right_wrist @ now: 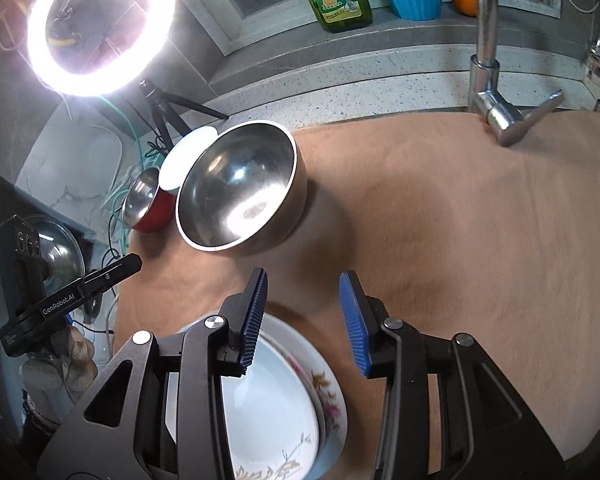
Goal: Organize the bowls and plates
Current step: 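Move both grippers to the large steel bowl rim and close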
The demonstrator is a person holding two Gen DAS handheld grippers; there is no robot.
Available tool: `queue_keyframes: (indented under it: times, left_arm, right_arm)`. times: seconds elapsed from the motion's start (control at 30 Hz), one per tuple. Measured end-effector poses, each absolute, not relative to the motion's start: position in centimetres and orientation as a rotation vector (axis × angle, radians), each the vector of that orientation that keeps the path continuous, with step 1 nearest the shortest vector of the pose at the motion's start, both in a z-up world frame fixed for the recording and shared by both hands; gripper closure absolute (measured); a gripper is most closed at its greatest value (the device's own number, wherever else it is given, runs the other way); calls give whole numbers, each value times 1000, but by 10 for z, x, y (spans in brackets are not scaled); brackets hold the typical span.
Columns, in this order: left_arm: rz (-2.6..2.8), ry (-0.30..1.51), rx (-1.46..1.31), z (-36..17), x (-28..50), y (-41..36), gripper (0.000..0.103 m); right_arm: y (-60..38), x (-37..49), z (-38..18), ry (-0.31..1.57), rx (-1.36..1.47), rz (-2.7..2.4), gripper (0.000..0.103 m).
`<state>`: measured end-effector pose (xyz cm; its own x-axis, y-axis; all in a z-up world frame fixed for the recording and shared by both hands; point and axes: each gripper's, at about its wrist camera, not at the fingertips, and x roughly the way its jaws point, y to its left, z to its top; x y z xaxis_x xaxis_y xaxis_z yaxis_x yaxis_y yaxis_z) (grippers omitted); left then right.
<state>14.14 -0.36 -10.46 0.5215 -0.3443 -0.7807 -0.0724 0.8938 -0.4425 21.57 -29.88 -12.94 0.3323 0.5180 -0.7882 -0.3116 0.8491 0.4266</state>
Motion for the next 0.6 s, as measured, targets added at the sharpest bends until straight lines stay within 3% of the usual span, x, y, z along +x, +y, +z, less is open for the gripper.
queue_keyframes:
  times: [0.6]
  left_arm:
    - [-130,1058,-469,-116,208,-8,78]
  right_arm:
    - [-266,287,-155,1182,258,584,64]
